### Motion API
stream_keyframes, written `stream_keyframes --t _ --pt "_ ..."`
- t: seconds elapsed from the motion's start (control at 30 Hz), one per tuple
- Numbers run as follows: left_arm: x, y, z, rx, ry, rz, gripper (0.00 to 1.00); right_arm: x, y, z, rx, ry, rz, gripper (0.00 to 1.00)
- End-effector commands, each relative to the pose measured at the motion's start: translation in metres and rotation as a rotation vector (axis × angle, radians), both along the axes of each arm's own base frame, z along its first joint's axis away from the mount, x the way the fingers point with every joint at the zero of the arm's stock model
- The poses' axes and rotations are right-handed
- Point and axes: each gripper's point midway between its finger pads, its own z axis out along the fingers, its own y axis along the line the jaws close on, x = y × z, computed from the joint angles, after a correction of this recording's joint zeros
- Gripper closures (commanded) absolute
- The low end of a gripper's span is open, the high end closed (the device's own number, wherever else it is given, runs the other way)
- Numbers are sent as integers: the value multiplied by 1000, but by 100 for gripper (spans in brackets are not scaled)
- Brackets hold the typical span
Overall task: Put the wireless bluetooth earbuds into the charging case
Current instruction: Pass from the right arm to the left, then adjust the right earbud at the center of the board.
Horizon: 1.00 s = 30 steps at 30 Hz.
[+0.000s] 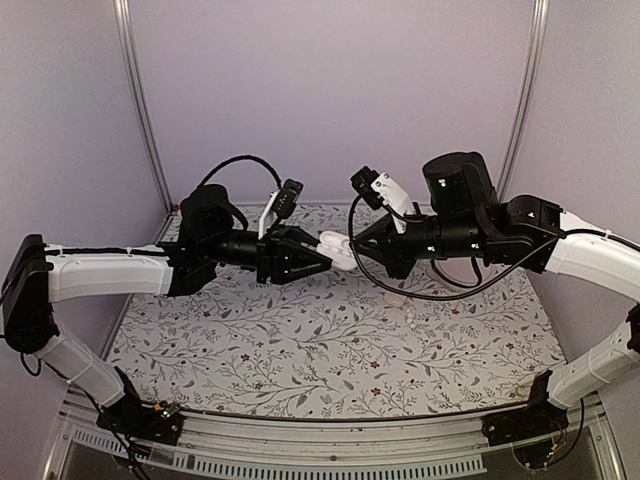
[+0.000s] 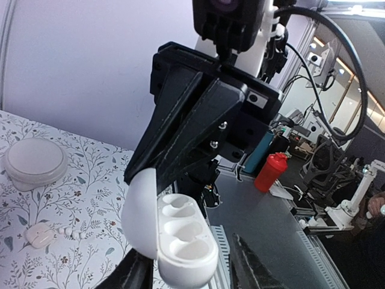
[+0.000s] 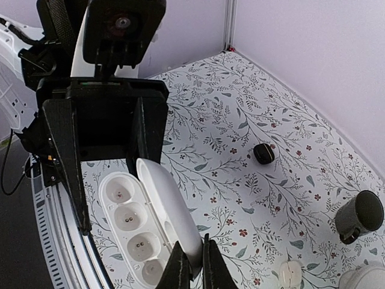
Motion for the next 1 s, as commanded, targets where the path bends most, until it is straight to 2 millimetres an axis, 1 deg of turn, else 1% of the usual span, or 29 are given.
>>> stream_keyframes --t 0.0,0.07,0.13,0.17,0.27,0.3,0.33,0.37,0.43,0.5,0.53,0.67,0.83,0.97 --pt "2 0 -1 3 -2 -12 63 0 2 14 16 -21 -5 97" --pt "3 0 -1 4 -1 -13 70 -1 2 15 19 -20 -3 97" --pt "2 0 -1 2 -5 -17 81 -1 3 14 19 -15 1 97" --pt "1 0 -1 1 -9 -19 85 -1 3 13 18 -11 -1 97" --pt "-1 1 -1 -6 -25 -22 100 -3 4 12 21 -1 5 97" --pt "-1 1 -1 -9 -34 -20 100 -3 4 13 25 0 10 95" --pt "-3 2 -1 -13 -44 -19 100 -4 5 14 31 -1 15 91" --pt "-4 3 0 -22 -59 -17 100 -5 5 14 47 18 6 85" --pt "-9 5 3 -40 -104 -11 100 -5 4 15 67 30 -4 68" --pt "-13 6 4 -50 -159 13 100 -3 3 16 86 44 -15 55" --pt "-14 7 3 -54 -186 27 100 0 2 16 102 60 -22 51" --pt "-19 10 -1 -68 -256 62 100 0 3 14 161 135 -6 46" --pt "-18 11 -8 -71 -266 92 100 2 4 3 194 204 -4 42" --pt "-9 12 -18 -59 -242 148 100 7 -1 3 219 228 -26 37"
